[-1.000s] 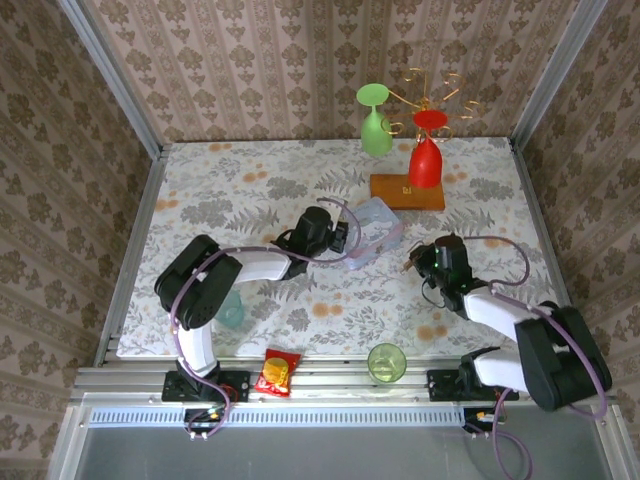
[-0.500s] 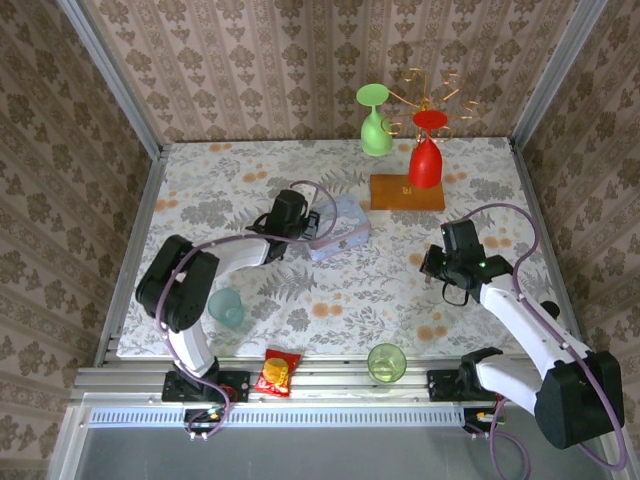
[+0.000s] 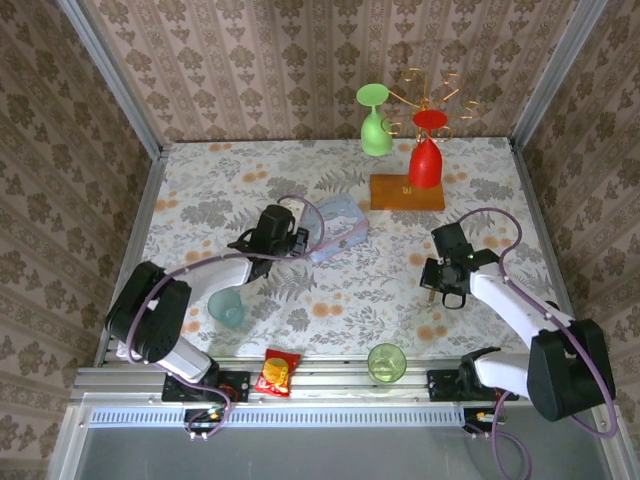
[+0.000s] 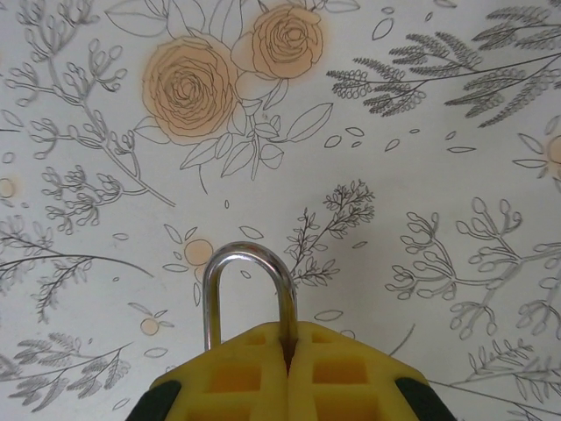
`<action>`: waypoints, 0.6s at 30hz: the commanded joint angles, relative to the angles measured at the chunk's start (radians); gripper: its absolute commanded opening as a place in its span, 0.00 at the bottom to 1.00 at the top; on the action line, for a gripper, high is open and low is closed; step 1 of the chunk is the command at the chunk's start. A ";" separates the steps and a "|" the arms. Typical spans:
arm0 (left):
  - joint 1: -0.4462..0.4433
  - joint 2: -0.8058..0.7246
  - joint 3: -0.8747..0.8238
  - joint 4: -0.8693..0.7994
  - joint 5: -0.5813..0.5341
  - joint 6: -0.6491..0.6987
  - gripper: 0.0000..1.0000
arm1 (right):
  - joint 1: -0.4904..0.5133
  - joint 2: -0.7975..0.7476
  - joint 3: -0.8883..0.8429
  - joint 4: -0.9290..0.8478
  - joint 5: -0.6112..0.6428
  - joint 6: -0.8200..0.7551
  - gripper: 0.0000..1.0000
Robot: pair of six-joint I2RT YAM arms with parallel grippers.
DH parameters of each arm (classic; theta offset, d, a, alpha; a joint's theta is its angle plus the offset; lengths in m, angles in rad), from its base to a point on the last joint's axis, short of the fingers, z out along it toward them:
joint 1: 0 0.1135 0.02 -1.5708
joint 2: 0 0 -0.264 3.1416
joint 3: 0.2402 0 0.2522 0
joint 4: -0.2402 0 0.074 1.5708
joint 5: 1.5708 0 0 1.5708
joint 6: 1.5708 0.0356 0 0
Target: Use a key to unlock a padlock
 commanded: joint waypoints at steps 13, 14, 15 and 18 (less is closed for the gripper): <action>-0.017 -0.187 -0.075 -0.098 -0.017 -0.042 0.02 | 0.054 0.188 0.008 0.178 -0.008 0.036 0.00; -0.020 -0.190 -0.080 -0.096 -0.018 -0.045 0.02 | 0.060 0.205 0.012 0.182 -0.006 0.037 0.00; -0.022 -0.191 -0.083 -0.096 -0.019 -0.048 0.02 | 0.067 0.215 0.017 0.184 -0.005 0.038 0.00; -0.028 -0.193 -0.091 -0.094 -0.021 -0.054 0.02 | 0.096 0.250 0.039 0.185 0.020 0.052 0.00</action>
